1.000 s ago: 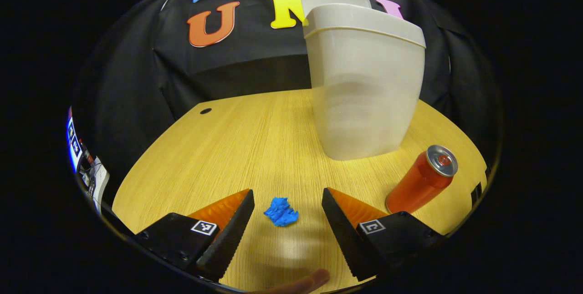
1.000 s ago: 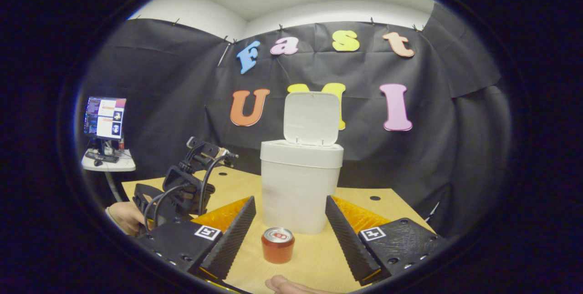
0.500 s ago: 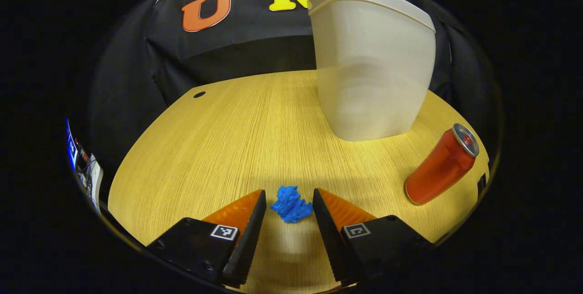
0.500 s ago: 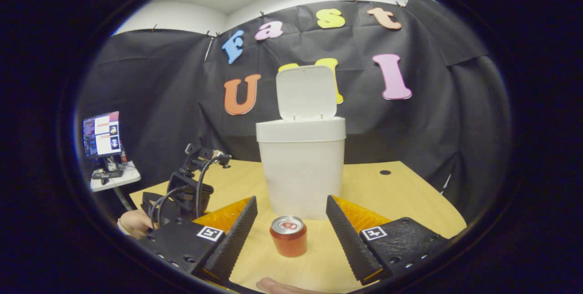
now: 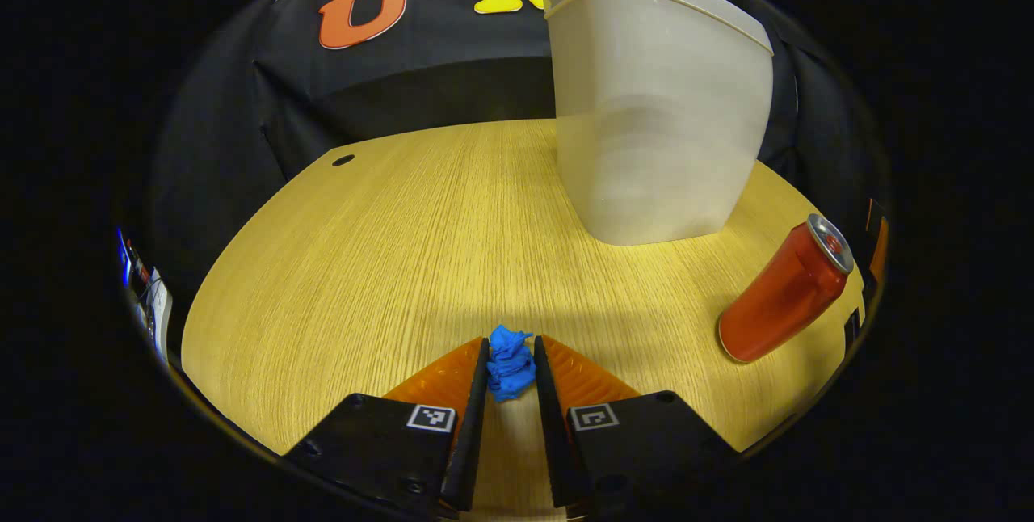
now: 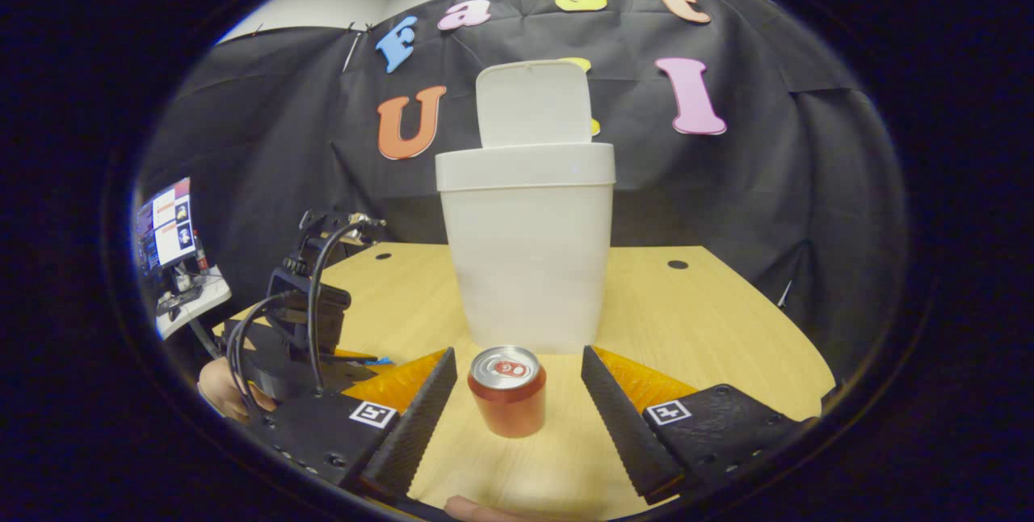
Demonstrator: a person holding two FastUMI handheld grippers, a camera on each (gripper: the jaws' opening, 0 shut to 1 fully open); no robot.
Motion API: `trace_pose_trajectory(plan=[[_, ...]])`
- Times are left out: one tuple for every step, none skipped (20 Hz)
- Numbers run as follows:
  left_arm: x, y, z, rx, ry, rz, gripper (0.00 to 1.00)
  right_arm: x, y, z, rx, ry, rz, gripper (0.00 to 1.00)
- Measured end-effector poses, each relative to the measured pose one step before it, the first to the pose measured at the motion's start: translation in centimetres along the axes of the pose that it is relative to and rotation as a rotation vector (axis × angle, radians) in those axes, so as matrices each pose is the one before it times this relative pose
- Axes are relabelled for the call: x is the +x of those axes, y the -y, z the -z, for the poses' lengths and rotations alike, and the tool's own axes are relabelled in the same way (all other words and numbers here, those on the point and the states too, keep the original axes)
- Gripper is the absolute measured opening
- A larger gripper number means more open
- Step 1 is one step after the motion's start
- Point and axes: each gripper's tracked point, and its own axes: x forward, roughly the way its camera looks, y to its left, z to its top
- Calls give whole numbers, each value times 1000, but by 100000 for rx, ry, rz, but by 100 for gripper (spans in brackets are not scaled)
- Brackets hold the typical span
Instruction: Press the lid of the desktop garbage bin to open it, pick up the crumpled paper on the desktop and throw it into the bin, then pick up the pop can on the desktop and drop it into the bin, and finally close the garbage bin lid.
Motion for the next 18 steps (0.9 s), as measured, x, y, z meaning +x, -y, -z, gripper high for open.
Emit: trace_pose_trajectory(plan=[[-162,-148,-250,260,955,-610,36,158,-583,167,-651,-289,-2130,96],[-143,-73,-264,170,813,-508,34,230,-301,359,-1212,-881,-895,94],[-384,127,-317,92,1118,-84,34,414,67,408,-1826,-1040,892,96],[-393,128,-334,221,1558,-39,34,413,442,568,-1581,-1388,2176,96],[-395,168,-469,291,1889,-153,34,419,381,450,-860,-1371,1776,96],[-467,23,-541,-42,2108,-447,34,489,21,552,-275,-1801,642,96],[-477,-40,-683,-589,2528,-677,34,547,-55,640,335,-2416,-481,96],[-474,55,-763,-789,3208,45,34,452,-211,946,720,-3156,-1031,96],[-463,61,-771,-1061,2938,173,34,479,-130,633,990,-2475,-984,96],[-473,117,-713,-588,3203,38,34,372,-99,354,877,-1794,-780,96],[-509,-49,-777,-361,2909,-417,34,417,-11,274,338,-1106,-113,94],[-467,-98,-605,-317,2176,-623,34,565,101,252,381,-279,310,93],[-568,-62,-340,-564,1834,-450,34,427,212,217,383,-966,204,92],[-531,39,-340,-570,1832,-279,34,339,198,345,531,-1175,47,85],[-432,-46,-438,-724,1930,-22,34,346,79,191,871,-1127,-259,86],[-363,59,-606,-451,2222,362,34,151,-43,315,1032,-537,-563,83],[-364,-19,-533,-320,2270,-60,34,-239,-285,-241,843,948,-1181,82],[-365,-62,-491,11,1888,-555,34,-375,-168,-455,210,1562,-921,80]])
